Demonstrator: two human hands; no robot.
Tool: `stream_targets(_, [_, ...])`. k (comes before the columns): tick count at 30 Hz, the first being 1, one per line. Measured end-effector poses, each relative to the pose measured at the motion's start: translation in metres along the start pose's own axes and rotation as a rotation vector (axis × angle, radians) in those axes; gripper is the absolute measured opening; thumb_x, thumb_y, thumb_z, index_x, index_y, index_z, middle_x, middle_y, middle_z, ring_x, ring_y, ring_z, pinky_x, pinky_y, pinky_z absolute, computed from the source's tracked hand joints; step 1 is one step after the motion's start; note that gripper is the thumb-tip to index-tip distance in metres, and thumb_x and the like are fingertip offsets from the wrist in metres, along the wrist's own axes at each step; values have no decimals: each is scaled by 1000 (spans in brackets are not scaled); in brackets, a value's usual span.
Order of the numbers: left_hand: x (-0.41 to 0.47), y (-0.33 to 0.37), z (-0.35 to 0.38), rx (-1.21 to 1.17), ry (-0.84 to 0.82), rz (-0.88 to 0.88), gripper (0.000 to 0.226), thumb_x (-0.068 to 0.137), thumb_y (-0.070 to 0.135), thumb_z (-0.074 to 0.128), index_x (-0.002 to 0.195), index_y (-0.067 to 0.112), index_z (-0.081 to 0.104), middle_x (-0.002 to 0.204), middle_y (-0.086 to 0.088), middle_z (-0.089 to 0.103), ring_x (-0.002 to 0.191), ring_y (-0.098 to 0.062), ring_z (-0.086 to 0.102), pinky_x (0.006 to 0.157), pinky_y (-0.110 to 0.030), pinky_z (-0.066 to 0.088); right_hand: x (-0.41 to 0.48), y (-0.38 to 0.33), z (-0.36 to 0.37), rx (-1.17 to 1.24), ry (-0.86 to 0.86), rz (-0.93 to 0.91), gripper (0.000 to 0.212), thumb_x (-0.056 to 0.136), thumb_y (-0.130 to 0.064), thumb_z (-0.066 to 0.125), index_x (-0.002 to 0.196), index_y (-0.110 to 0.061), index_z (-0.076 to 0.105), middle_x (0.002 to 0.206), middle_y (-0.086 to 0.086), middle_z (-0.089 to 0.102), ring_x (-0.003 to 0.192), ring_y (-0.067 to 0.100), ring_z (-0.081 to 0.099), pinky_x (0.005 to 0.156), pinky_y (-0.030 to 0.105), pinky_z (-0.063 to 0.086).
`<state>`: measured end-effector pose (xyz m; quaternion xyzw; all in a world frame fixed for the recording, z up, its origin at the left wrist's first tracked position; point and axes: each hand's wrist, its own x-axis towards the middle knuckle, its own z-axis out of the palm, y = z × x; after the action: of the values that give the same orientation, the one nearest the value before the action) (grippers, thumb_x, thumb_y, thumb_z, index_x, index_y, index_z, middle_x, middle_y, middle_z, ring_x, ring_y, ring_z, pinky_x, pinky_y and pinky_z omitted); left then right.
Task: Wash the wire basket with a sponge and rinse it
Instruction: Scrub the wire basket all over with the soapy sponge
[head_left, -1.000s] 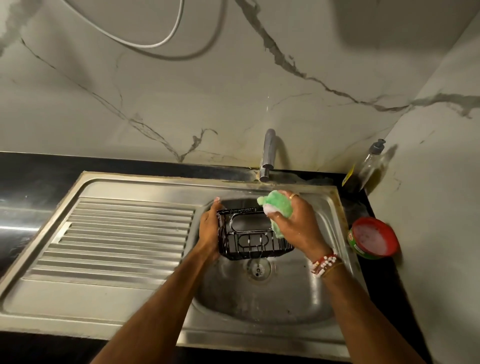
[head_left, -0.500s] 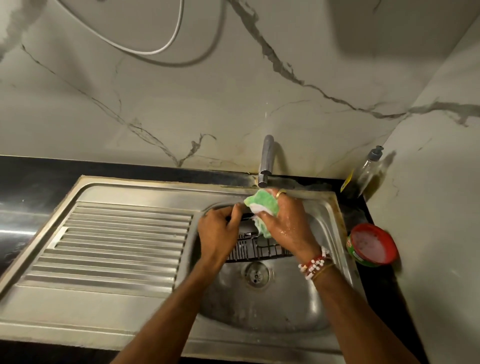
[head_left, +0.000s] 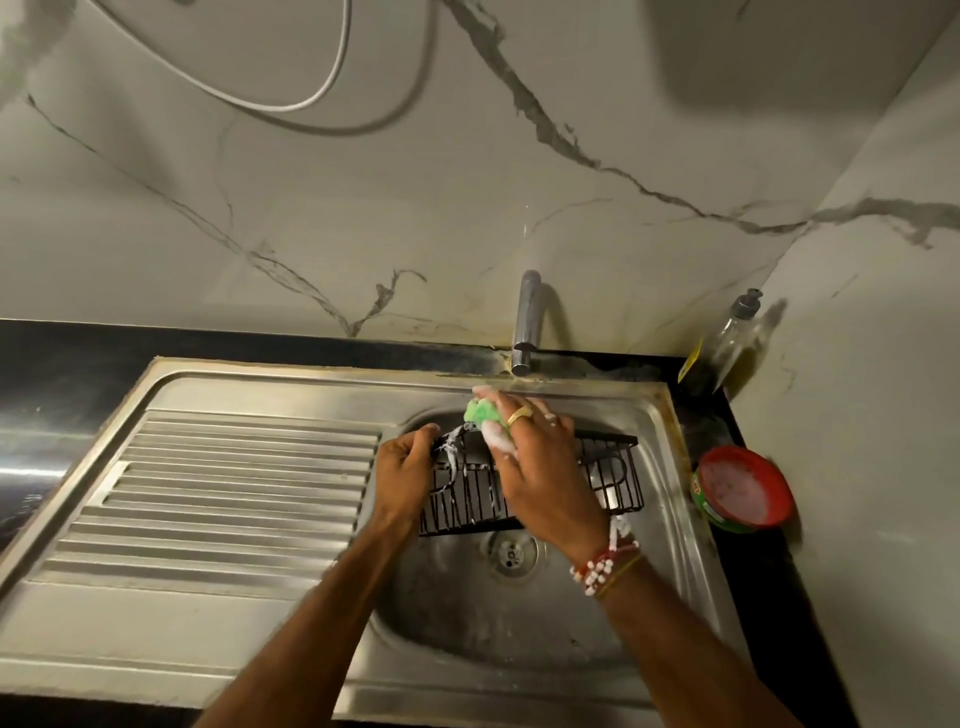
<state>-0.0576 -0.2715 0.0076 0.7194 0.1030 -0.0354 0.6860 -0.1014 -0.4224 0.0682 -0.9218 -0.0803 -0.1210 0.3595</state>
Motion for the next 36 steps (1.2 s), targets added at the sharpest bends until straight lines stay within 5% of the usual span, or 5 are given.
stream_targets(3, [6, -5, -4, -55, 2, -35, 39, 102, 24, 51, 86, -4, 72, 74, -21, 71, 65, -31, 64, 66, -49, 57, -4, 6, -2, -103, 44, -41, 55, 86, -26, 34, 140, -20, 45, 135, 3, 52, 129, 22, 37, 106, 45, 28])
stream_targets(12, [-1, -7, 0, -212, -19, -110, 51, 104, 17, 43, 67, 21, 78, 64, -4, 71, 57, -18, 67, 61, -37, 58, -2, -13, 13, -155, 84, -68, 50, 90, -11, 47, 139, -18, 44, 136, 2, 54, 128, 21, 43, 109, 36, 26])
stream_targets(21, [6, -16, -17, -242, 44, -138, 38, 101, 20, 51, 73, 13, 76, 67, -6, 70, 61, -19, 65, 58, -34, 59, -1, 42, -12, -217, 173, 108, 49, 87, -3, 61, 133, -17, 53, 110, 10, 66, 98, 23, 62, 80, 36, 56])
stream_targets(28, [7, -23, -20, -312, -2, -206, 33, 99, 29, 52, 91, 8, 76, 88, -16, 74, 77, -28, 71, 69, -44, 62, 11, -13, 7, -311, 38, -145, 48, 85, -5, 60, 131, -17, 54, 118, 5, 67, 110, 24, 59, 97, 41, 47])
stream_targets(36, [15, -31, -34, -398, -11, -284, 49, 99, 28, 49, 59, 18, 74, 60, 1, 64, 53, -13, 61, 54, -29, 55, 7, 26, -34, -436, 69, 125, 47, 84, -3, 59, 129, -13, 55, 109, 12, 68, 100, 28, 60, 86, 39, 52])
